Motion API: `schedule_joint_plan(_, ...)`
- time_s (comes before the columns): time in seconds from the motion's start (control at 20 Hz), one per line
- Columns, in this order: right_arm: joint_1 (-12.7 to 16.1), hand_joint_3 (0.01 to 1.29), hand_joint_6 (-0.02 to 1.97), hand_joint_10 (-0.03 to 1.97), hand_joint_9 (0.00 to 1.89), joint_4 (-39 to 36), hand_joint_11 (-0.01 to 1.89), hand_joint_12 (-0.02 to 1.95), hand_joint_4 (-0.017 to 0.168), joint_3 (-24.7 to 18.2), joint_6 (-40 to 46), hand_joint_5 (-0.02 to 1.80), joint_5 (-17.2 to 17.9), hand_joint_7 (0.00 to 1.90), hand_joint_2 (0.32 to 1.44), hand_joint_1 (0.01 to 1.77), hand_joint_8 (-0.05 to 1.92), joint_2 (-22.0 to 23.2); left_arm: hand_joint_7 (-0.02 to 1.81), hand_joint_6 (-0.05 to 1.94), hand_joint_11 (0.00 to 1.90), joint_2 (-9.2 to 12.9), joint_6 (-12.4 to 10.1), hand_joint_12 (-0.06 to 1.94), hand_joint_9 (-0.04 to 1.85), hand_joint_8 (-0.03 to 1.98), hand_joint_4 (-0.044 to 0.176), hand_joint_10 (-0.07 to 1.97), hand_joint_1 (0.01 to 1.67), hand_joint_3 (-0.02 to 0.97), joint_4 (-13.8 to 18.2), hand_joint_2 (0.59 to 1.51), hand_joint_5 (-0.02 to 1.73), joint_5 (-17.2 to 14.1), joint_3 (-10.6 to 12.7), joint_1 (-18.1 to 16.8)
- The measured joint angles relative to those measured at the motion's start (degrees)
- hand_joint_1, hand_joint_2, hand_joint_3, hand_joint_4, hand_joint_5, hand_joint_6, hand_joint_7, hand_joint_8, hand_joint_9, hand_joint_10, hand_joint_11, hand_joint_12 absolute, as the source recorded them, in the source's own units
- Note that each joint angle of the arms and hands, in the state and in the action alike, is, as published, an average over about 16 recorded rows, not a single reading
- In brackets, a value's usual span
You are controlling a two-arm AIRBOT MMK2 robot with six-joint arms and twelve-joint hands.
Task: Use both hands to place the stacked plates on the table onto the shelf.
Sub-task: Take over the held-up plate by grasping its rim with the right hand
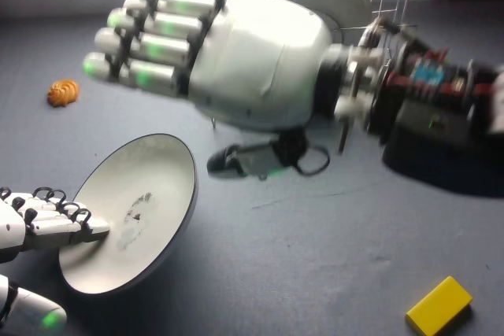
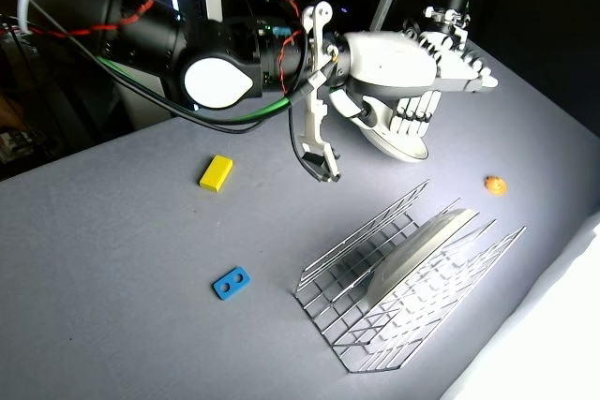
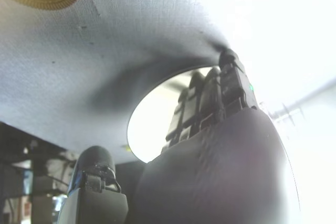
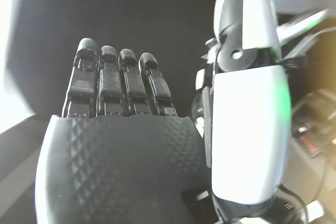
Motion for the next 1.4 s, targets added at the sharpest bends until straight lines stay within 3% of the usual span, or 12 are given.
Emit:
schedule_joint_plan(0.15,-2.35,0.01,0.03,0.02,0.02,-0.15,0.03,0.11,0.004,0.04,-4.27,0.03,0.46,0.02,0.93,0.99,0.02,-2.22,0.03,-0.03,0.02,0.01,0.00,0.00,-0.02,-0.01,-0.003,-0.04,0.02,0.015,-0.21,1.152,0.00,0.11,-0.03,0.03)
schedule_joint_plan(0.55,-6.19,0.01,0.03,0.02,0.02,0.46,0.02,0.29,0.003,3.59,-8.82,0.03,0.27,0.02,0.92,0.95,0.02,-8.58,0.04,-0.03,0.02,0.03,-0.01,0.00,-0.02,-0.01,-0.003,-0.04,0.02,0.015,-0.49,1.148,0.01,0.26,-0.05,0.08)
schedule_joint_plan(0.9,-7.38,0.01,0.03,0.02,0.02,1.79,0.01,0.41,0.003,8.25,-9.62,0.04,-0.07,0.02,0.93,0.99,0.02,-13.33,0.04,-0.03,0.02,0.03,-0.01,0.00,-0.02,-0.01,-0.003,-0.04,0.02,0.016,-0.66,1.147,0.01,0.31,-0.04,0.09)
schedule_joint_plan(1.4,-8.09,0.01,0.03,0.02,0.02,4.11,0.01,0.30,0.004,12.85,-9.98,0.08,0.01,0.03,0.92,1.05,0.02,-17.55,0.04,-0.03,0.02,0.01,0.00,0.00,-0.02,-0.01,-0.004,-0.04,0.02,0.015,-0.89,1.155,0.01,0.34,0.01,0.10)
